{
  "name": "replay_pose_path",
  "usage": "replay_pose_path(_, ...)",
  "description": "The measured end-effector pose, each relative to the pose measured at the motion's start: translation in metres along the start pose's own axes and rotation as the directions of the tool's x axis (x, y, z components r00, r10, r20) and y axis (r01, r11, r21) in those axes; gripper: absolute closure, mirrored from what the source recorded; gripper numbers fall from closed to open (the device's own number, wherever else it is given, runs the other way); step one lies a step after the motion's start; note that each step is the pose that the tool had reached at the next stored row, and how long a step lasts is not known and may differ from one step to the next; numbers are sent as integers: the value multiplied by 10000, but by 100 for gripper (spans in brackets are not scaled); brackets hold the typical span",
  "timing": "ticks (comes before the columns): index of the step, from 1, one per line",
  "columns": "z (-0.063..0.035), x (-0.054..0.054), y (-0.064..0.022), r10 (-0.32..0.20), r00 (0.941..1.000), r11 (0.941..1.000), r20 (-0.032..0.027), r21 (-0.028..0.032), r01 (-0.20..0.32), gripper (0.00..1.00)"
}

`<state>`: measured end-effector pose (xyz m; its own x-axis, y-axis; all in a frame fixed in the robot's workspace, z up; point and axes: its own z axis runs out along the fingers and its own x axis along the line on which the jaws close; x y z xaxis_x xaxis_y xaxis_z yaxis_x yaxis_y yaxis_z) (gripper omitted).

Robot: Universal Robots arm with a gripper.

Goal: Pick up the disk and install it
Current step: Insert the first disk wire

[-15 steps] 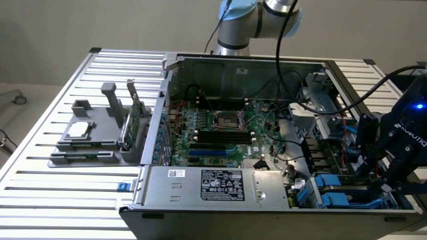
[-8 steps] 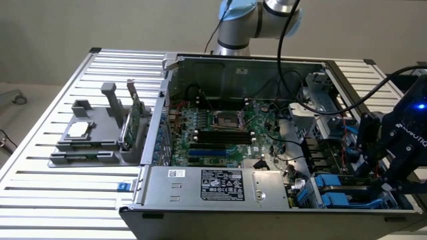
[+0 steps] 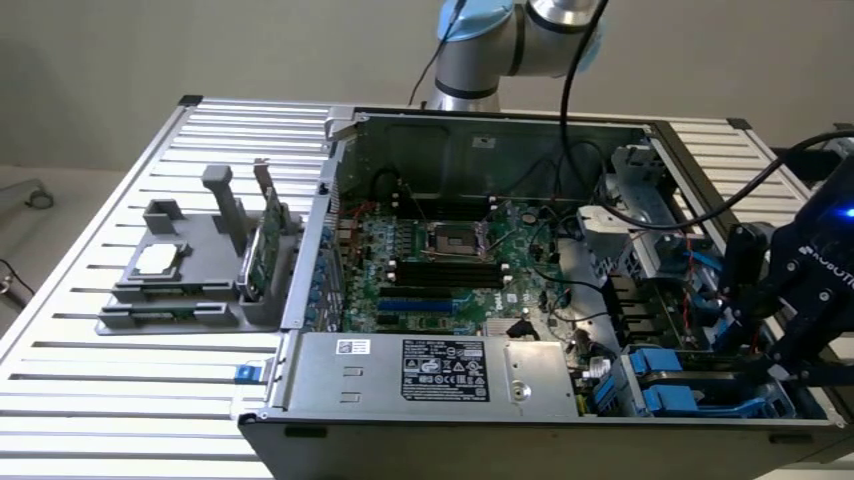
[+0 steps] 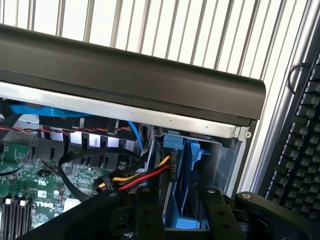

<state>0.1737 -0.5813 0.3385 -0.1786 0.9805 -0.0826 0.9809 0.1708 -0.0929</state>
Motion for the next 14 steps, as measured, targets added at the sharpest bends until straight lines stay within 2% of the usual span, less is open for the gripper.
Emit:
replay_pose_path(4,1,-4,17,19,10000,10000,-25,2,-19,63)
replay_pose_path(9,4,-11,17,29,9999,10000,-106,-12,-29,63)
replay_pose_path(14,6,-16,16,48,9999,10000,-147,-17,-48,65)
